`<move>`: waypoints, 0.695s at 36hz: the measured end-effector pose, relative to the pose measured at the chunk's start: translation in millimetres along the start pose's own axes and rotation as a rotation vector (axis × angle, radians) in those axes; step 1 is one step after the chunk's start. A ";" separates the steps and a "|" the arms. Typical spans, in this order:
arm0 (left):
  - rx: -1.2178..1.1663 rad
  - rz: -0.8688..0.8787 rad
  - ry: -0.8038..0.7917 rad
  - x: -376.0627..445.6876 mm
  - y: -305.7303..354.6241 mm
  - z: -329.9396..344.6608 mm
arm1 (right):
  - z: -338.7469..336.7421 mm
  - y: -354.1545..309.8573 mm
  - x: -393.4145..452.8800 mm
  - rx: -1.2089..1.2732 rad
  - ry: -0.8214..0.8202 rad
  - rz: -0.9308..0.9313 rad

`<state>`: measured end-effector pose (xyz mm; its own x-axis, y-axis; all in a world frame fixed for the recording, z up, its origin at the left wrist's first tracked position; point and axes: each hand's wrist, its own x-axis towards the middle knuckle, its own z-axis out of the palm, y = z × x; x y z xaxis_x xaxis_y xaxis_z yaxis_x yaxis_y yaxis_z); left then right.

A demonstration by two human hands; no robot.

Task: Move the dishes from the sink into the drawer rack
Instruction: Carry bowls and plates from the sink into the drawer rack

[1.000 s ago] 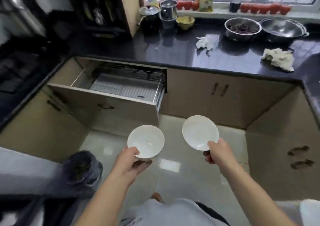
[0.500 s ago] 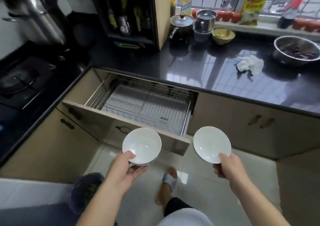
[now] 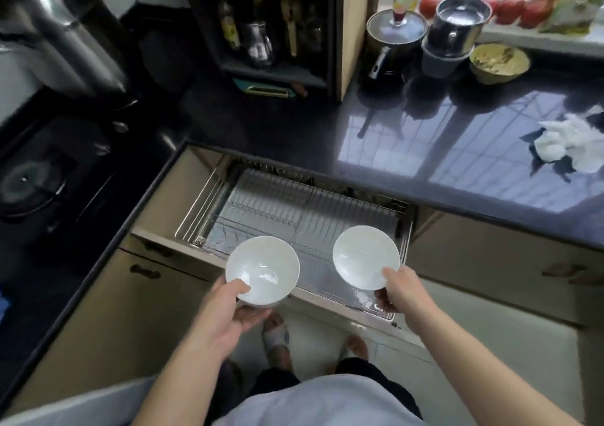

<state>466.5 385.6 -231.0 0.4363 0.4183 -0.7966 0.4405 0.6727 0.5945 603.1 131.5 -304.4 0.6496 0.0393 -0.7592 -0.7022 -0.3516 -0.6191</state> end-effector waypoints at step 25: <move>-0.057 0.152 0.216 260.2 157.6 -95.3 | 177.2 -15.9 109.3 0.160 0.137 0.250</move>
<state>574.7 658.6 -355.0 0.3138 0.6336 -0.7071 0.3354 0.6228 0.7069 633.7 307.0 -413.1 0.4770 -0.1601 -0.8642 -0.8746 -0.1831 -0.4489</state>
